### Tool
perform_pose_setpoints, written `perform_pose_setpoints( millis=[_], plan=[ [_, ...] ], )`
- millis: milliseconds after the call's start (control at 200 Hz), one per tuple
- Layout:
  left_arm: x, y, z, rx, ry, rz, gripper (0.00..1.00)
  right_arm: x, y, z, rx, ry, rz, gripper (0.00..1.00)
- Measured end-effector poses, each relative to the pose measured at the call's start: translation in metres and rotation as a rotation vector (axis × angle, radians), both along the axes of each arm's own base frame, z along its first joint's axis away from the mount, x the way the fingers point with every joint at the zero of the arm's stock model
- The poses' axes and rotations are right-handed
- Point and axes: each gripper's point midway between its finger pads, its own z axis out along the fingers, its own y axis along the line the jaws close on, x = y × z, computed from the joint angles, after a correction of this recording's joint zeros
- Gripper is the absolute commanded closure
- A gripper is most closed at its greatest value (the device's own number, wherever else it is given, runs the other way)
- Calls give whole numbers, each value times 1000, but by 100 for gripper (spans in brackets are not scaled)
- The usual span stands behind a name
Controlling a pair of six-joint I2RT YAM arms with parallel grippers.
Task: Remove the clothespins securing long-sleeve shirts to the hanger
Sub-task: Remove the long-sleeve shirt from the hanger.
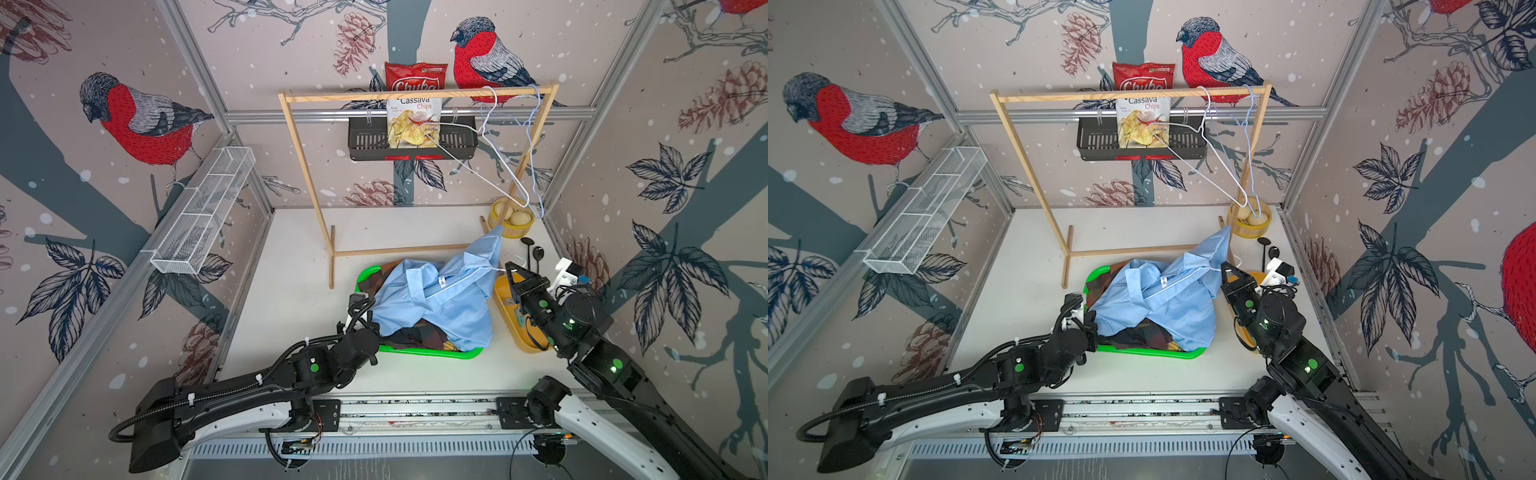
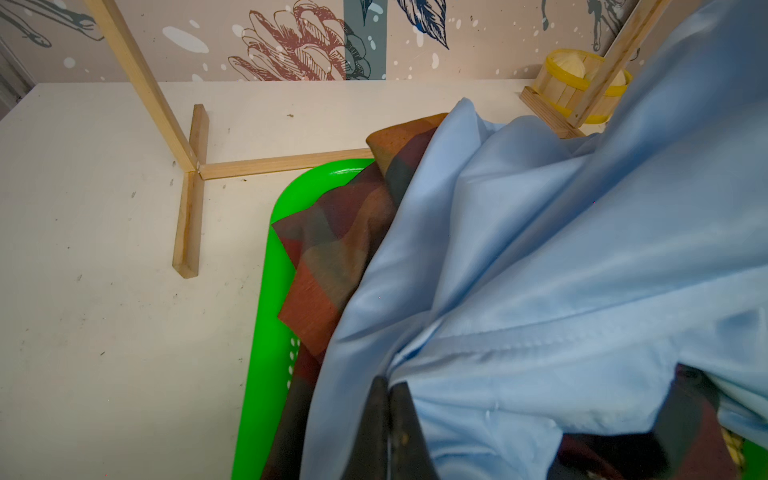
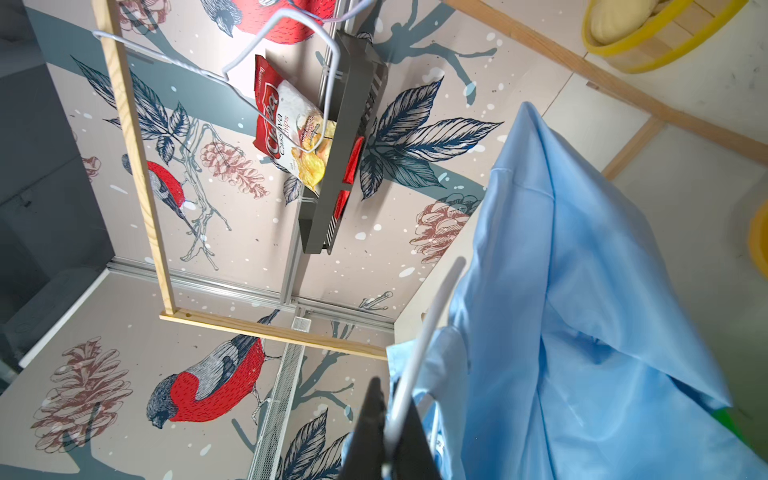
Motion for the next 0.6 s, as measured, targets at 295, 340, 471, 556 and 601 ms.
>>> perform_pose_setpoints(
  millis=[295,340,471,556,601],
  plan=[
    [18,15,-23,17,64,99,100,0,-1,11,-1,1,24,100],
    [24,19,-23,-6,72,128,100,-3,-4,18,-1,-7,24,100],
    [31,36,-31,-7,90,197,100,-10,-24,47,4,-79,-40,100],
    [34,34,-36,2,109,196,100,-8,-25,49,-5,-84,-46,100],
    [36,33,-39,14,117,200,100,-6,-21,44,-18,-68,-38,100]
  ],
)
